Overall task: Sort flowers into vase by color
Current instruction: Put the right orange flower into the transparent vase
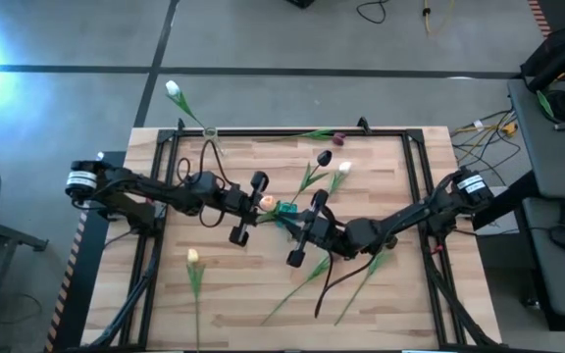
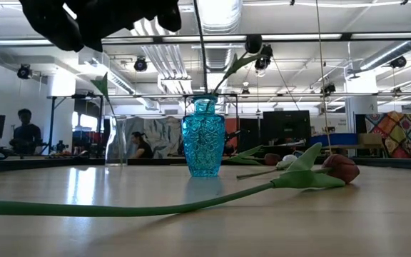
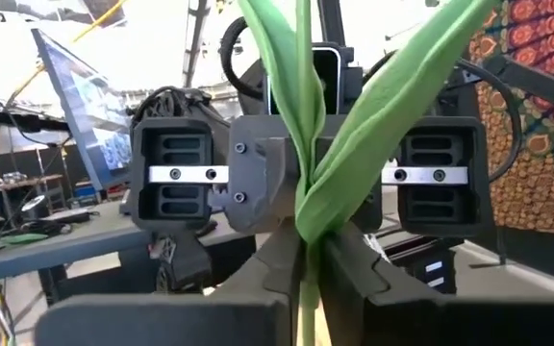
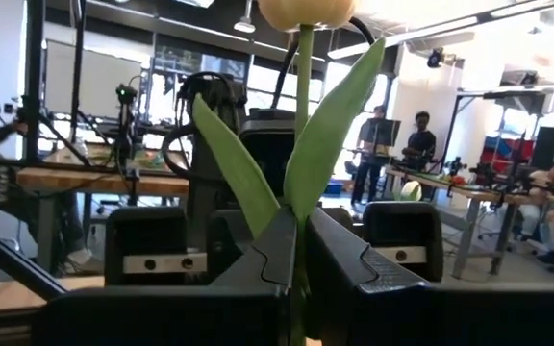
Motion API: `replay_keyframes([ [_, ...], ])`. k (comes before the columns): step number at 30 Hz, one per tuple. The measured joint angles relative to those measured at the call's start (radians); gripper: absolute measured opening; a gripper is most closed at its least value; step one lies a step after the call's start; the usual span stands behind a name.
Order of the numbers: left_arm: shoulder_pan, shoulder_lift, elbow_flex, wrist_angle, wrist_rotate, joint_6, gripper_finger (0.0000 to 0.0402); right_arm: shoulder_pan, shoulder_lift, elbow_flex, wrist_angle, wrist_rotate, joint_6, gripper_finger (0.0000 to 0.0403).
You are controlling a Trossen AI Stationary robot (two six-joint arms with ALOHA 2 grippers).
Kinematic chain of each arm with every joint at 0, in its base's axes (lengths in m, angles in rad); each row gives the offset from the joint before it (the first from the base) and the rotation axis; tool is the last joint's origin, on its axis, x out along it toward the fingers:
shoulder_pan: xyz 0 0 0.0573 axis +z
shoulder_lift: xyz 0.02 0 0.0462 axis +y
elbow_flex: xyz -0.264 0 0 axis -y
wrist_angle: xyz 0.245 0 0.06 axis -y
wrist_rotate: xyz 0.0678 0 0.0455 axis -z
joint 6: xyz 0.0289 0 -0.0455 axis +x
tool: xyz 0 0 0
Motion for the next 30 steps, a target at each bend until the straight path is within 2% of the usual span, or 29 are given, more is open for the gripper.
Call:
replay_keyframes([
  [9,0.002,-0.098,-0.004,-0.173,-0.145,0.082,0.0004,0.001,-0.03,-0.002,-0.02,0.088,-0.085,0.0017],
  [12,0.002,-0.156,-0.005,-0.265,-0.194,0.1,0.0003,0.002,-0.037,0.006,-0.004,0.117,-0.111,0.004],
  [17,0.003,-0.235,-0.007,-0.37,-0.281,0.104,0.0002,0.004,-0.04,0.019,-0.007,0.134,-0.14,0.01],
  [21,0.019,-0.325,-0.007,-0.495,-0.418,0.099,0.0002,0.023,-0.059,0.019,-0.008,0.154,-0.207,0.0128],
  [25,0.073,-0.453,-0.003,-0.667,-0.578,0.098,0.0002,0.051,-0.075,0.017,-0.005,0.215,-0.272,0.0098],
  [30,0.255,-0.579,0.061,-0.85,-0.596,0.059,0.0002,0.071,-0.076,0.016,-0.01,0.221,-0.317,0.0019],
])
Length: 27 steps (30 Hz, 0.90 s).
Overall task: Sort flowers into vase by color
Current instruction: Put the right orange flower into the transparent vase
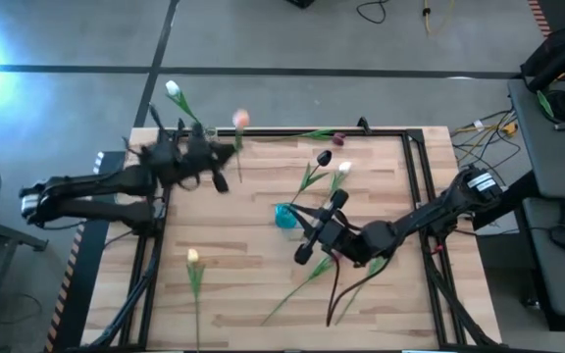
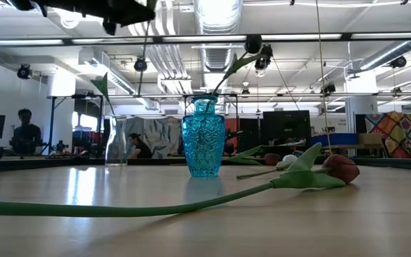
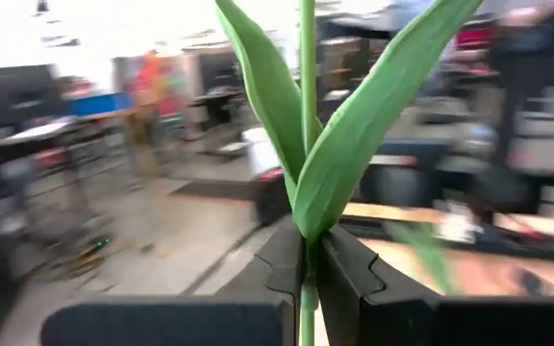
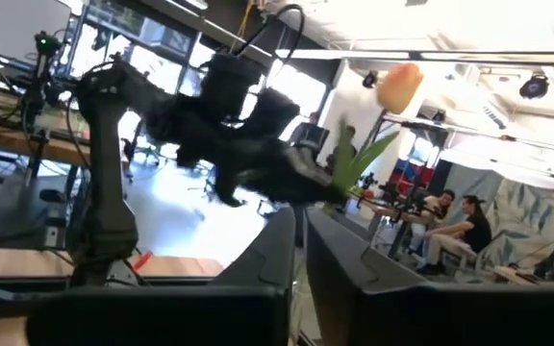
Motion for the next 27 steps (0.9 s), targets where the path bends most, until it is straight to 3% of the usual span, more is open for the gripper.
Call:
replay_keyframes([
  [4,0.174,-0.012,0.084,-0.128,0.0,-0.002,0.0001,0.0,0.001,-0.006,-0.02,-0.001,0.014,0.0012],
  [10,0.362,0.085,0.226,-0.234,0.034,0.037,0.0001,-0.001,0.001,-0.014,-0.019,-0.011,0.022,0.0009],
  [16,0.467,0.201,0.297,-0.238,0.063,0.061,0.0001,0.0,0.001,-0.025,-0.018,-0.011,0.022,0.0009],
  [27,0.573,0.298,0.301,-0.201,0.054,0.106,0.0001,0.0,0.001,-0.035,-0.017,-0.011,0.017,0.0009],
])
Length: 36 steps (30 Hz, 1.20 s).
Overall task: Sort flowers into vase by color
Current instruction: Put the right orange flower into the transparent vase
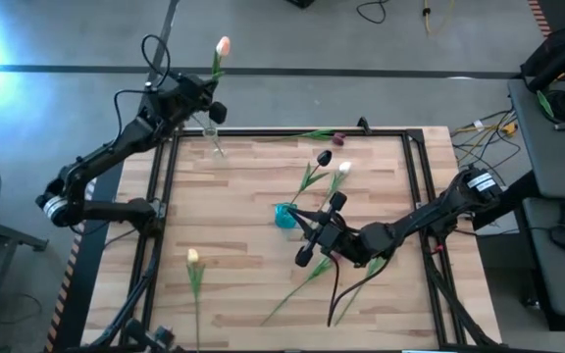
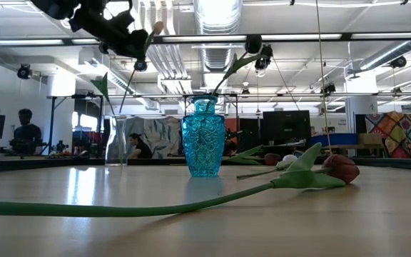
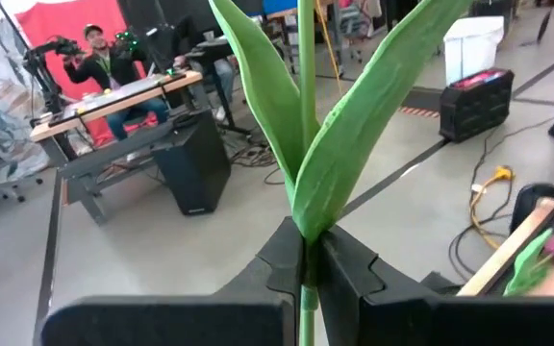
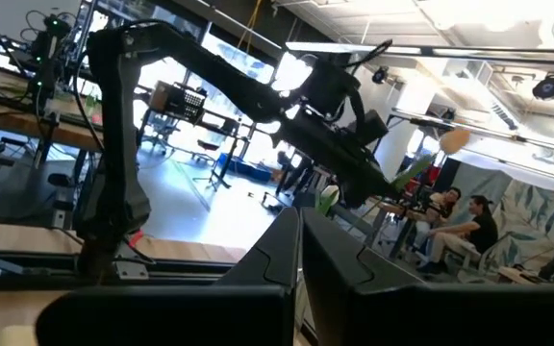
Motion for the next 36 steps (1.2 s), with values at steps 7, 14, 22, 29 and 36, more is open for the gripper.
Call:
replay_keyframes([
  [7,0.012,0.047,-0.006,0.042,0.0,0.008,0.0001,0.0,0.001,0.0,0.0,0.0,-0.002,0.0009],
  [14,0.012,0.058,-0.055,0.097,0.0,0.004,0.0001,0.0,0.001,0.0,0.0,0.0,-0.007,0.0009],
  [22,0.012,0.031,-0.234,0.333,0.0,-0.003,0.0001,0.0,0.001,-0.001,-0.002,-0.002,-0.006,0.0009],
  [29,0.014,0.024,-0.32,0.4,-0.009,-0.04,0.0006,0.0,0.001,-0.001,-0.002,-0.01,-0.003,0.0009],
  [36,0.014,0.013,-0.327,0.397,-0.108,-0.064,0.005,0.0,0.001,-0.001,-0.002,-0.011,-0.002,0.0009],
])
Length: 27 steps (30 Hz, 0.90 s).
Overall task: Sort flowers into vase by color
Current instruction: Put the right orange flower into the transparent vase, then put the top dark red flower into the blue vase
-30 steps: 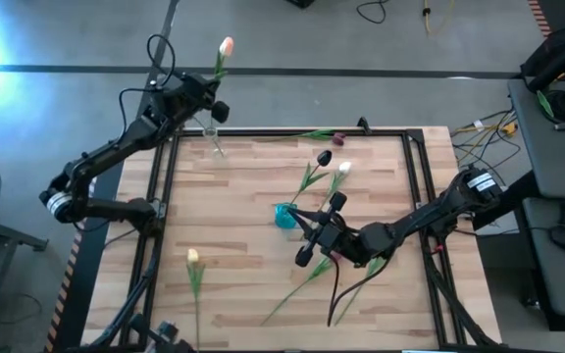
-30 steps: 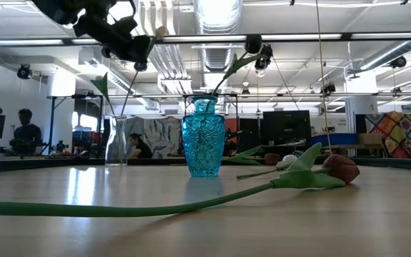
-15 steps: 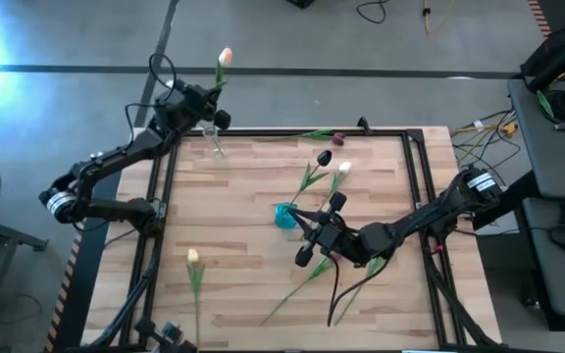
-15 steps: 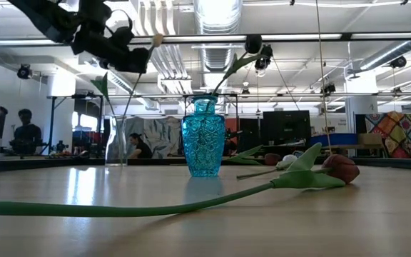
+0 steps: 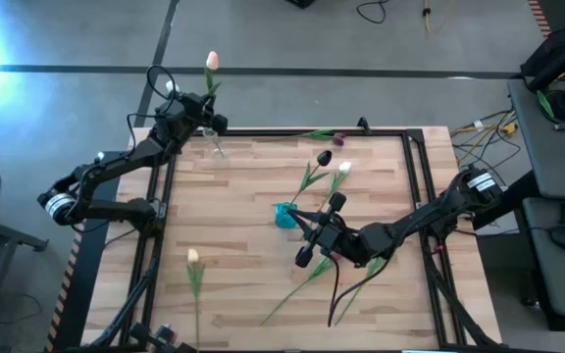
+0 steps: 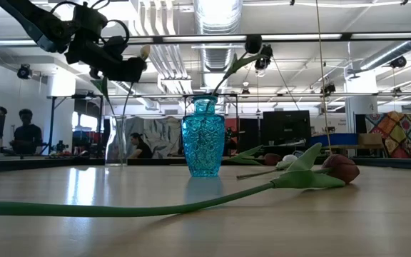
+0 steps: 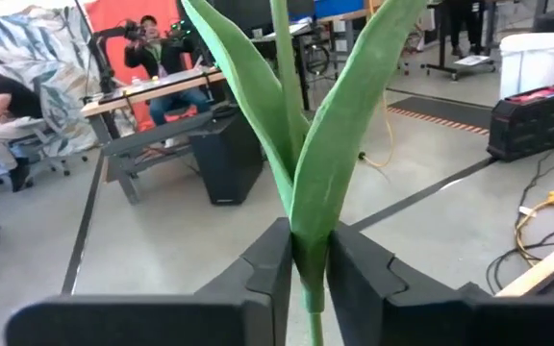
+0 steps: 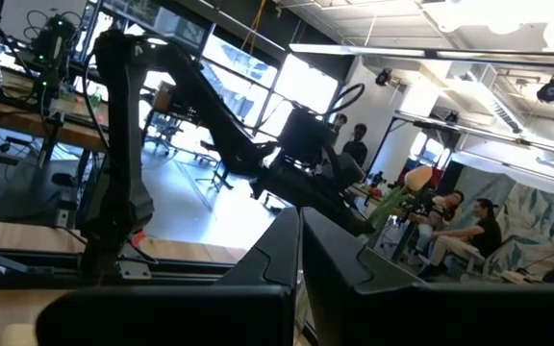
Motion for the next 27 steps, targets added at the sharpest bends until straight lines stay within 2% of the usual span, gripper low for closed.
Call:
replay_keyframes([
  [10,0.0,-0.027,-0.004,-0.042,0.001,0.0,0.0098,0.0,0.0,0.0,0.0,0.0,0.0,0.0009],
  [19,-0.009,-0.068,-0.045,-0.043,0.003,-0.001,0.0102,0.0,0.0,0.0,-0.014,0.0,0.015,0.0009],
  [24,-0.043,-0.137,-0.081,-0.045,0.003,-0.014,0.0103,0.002,0.0,0.0,-0.04,0.001,0.035,0.0009],
  [27,-0.094,-0.2,-0.112,-0.044,0.003,-0.004,0.0103,0.022,-0.004,0.0,-0.065,0.05,0.014,0.0009],
])
